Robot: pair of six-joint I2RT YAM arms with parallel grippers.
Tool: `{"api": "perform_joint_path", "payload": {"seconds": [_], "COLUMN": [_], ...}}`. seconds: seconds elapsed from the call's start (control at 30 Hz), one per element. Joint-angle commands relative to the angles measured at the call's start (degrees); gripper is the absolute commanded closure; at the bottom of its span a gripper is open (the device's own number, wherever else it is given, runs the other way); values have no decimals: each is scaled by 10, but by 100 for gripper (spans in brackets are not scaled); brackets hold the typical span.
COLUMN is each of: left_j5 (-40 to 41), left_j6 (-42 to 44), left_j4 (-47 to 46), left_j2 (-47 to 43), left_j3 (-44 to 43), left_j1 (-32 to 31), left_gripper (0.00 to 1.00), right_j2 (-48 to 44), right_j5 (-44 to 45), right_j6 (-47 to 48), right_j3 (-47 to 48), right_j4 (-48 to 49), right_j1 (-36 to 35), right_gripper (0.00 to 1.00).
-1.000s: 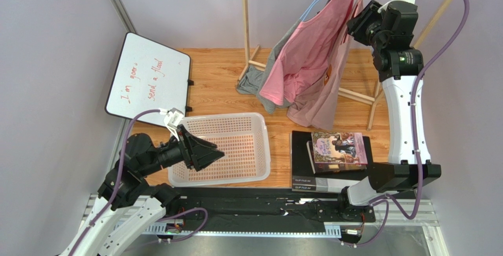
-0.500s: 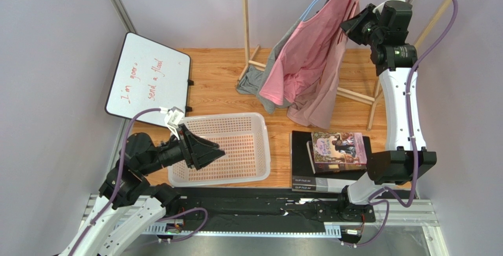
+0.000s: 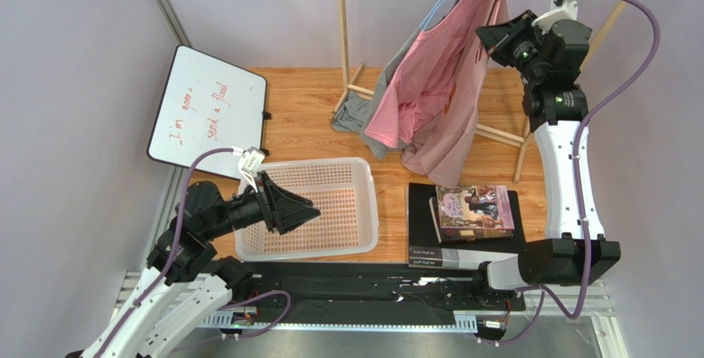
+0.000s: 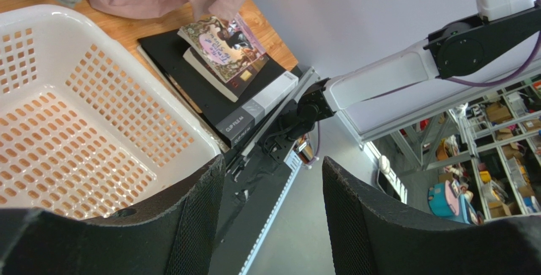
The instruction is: Remove the t-shirt from the hanger
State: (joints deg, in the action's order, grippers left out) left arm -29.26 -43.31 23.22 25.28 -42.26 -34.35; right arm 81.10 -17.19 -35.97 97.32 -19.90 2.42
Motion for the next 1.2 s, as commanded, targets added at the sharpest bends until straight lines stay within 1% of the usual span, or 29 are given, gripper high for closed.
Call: {"api": "perform_joint_path", "payload": {"seconds": [0.0, 0.03, 0.07, 0.1, 0.2, 0.27, 0.3, 0.37, 0.43, 0.47, 0.5, 0.53, 0.57, 0.6, 0.63, 0.67, 0.7, 0.73, 0.77, 0.8, 0.83, 0.87, 0.9, 0.93, 1.03, 1.07, 1.1, 1.13, 1.17], "left_j5": [-14, -14, -15, -14, -28, -30, -30, -34, -40, -45, -55, -57, -56, -44, -30, -14, 22, 45, 72, 115, 138, 160, 201, 212, 249, 256, 259, 261, 263], "left_j6": [-4, 1, 12, 16, 27, 23, 22, 25, 22, 11, 3, -20, -28, -32, -26, -15, -1, 28, 44, 62, 96, 114, 129, 159, 207, 216, 224, 235, 241], "left_j4": [-35, -32, -25, -19, -19, -39, -42, -51, -59, -76, -93, -113, -158, -171, -178, -171, -164, -154, -134, -128, -126, -128, -134, -143, -205, -221, -229, -273, -287], "left_j2": [6, 16, 23, 30, 56, 64, 65, 75, 85, 88, 90, 92, 92, 93, 102, 108, 116, 136, 145, 156, 175, 185, 194, 212, 236, 239, 242, 251, 255], "left_j3": [-2, -6, -12, -26, -37, -32, -31, -33, -32, -31, -20, -13, -5, 1, -2, -8, -27, -37, -48, -66, -72, -77, -84, -86, -85, -80, -77, -74, -68], "left_j1": [2, 2, 2, 2, 2, 2, 2, 2, 2, 2, 1, -6, -14, -24, -49, -64, -82, -114, -130, -145, -175, -189, -201, -220, -250, -256, -262, -275, -281], "left_gripper": [37, 37, 37, 37, 37, 37, 37, 37, 35, 35, 34, 33, 32, 31, 30, 29, 28, 27, 26, 26, 24, 23, 22, 21, 18, 17, 13, 12, 11], "right_j2": [-23, -28, -33, -38, -55, -77, -88, -129, -156, -176, -186, -196, -205, -227, -238, -249, -263, -270, -275, -280, -292, -299, -307, -320, -346, -351, -356, -364, -367], "right_j5": [-23, -22, -23, -28, -41, -40, -44, -36, 3, 21, 62, 79, 90, 101, 112, 126, 148, 159, 166, 171, 192, 201, 211, 214, 233, 239, 238, 235, 237], "right_j6": [90, 100, 109, 120, 126, 129, 129, 135, 143, 141, 134, 125, 100, 89, 76, 56, 42, 28, 15, -9, -22, -39, -69, -84, -134, -146, -161, -176, -184], "right_j3": [-39, -52, -88, -104, -158, -173, -196, -216, -232, -232, -231, -234, -241, -254, -279, -293, -302, -315, -319, -324, -330, -345, -354, -362, -387, -402, -407, -412, -417], "right_j4": [157, 175, 194, 241, 305, 318, 340, 348, 323, 301, 250, 227, 211, 202, 202, 186, 172, 159, 145, 122, 111, 105, 103, 105, 94, 93, 91, 91, 87], "right_j1": [-5, -7, -10, -12, -19, -22, -42, -73, -100, -126, -137, -147, -163, -170, -177, -193, -200, -205, -215, -217, -222, -229, -230, -231, -235, -237, -236, -238, -239], "right_gripper": [100, 100, 100, 100, 100, 100, 100, 100, 100, 100, 100, 100, 100, 100, 100, 100, 100, 100, 100, 100, 100, 100, 100, 100, 100, 100, 100, 100, 100]}}
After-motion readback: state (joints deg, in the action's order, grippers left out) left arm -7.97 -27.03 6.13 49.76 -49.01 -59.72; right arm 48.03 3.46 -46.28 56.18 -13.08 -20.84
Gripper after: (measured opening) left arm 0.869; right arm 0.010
